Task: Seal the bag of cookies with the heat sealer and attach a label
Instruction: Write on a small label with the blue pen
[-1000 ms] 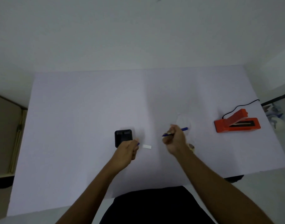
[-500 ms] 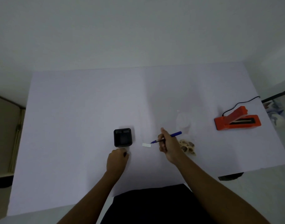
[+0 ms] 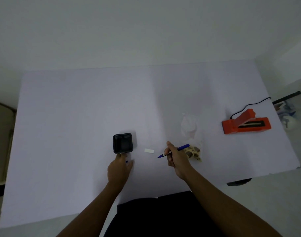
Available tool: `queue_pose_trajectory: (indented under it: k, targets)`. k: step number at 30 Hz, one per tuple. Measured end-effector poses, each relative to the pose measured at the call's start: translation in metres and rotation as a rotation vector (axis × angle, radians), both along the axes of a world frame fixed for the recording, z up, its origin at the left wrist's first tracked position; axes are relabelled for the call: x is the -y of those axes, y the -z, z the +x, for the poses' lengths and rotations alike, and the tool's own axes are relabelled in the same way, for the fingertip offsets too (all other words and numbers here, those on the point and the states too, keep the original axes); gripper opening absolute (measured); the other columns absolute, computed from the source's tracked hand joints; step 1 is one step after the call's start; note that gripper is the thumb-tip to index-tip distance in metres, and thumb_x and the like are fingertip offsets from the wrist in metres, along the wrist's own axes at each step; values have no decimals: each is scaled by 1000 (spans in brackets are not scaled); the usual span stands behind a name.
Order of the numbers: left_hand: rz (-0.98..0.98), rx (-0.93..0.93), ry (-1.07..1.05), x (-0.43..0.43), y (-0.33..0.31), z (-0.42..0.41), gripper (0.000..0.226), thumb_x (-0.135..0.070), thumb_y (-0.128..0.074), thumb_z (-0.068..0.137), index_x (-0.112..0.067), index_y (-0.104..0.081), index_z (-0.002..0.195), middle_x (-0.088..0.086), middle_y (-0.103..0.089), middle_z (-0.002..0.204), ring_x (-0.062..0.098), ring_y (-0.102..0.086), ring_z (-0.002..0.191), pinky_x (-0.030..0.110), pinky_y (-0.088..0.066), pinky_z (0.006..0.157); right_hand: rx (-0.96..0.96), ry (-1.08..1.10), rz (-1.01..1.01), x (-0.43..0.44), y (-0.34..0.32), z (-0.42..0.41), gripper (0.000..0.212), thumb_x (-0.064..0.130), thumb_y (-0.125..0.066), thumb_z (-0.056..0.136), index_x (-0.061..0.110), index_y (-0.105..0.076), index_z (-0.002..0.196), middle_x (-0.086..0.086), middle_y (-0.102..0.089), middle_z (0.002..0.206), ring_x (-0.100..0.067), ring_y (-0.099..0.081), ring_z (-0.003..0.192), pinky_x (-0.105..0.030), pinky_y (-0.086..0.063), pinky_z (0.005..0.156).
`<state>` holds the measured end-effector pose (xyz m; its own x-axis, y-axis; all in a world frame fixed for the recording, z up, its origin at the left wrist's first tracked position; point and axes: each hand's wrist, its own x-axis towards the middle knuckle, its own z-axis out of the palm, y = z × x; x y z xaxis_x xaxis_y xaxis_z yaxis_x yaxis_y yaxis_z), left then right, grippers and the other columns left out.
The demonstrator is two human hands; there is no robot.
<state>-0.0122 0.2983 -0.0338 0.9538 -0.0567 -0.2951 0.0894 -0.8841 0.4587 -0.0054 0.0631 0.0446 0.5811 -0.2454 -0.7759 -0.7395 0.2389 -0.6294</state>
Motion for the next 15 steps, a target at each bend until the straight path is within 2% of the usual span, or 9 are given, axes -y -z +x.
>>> queue_pose_trajectory:
  k: [3, 6, 8, 15]
  targets:
    - [-78, 63, 44, 21, -1, -3, 25, -31, -71, 86, -9, -68, 95, 7, -70, 89, 22, -67, 68, 28, -53, 59, -6, 23, -17, 4, 2, 1, 51, 43, -56, 97, 11, -65, 59, -8, -38, 49, -13, -27, 39, -23, -22, 42]
    - [-116, 86, 174, 49, 5, 4, 22, -30, -65, 90, -12, -68, 103, 5, -69, 97, 20, -65, 84, 30, -56, 72, 4, 21, -60, 6, 4, 2, 51, 43, -52, 98, 6, -72, 71, -5, -43, 47, -10, -32, 38, -20, -24, 38]
    - [-100, 90, 243, 66, 9, 10, 23, -29, -63, 91, -13, -68, 107, 5, -68, 101, 20, -63, 89, 32, -55, 76, 17, -6, -79, 8, 6, 3, 50, 43, -51, 99, 5, -74, 77, -6, -48, 50, -9, -36, 40, -21, -27, 39]
    - [55, 93, 316, 91, 18, 28, 20, -21, -74, 81, -12, -70, 98, 7, -69, 94, 23, -63, 84, 34, -53, 67, 139, -120, -148, 15, 21, 9, 43, 39, -50, 100, 10, -75, 81, -8, -58, 59, -10, -43, 44, -22, -32, 41]
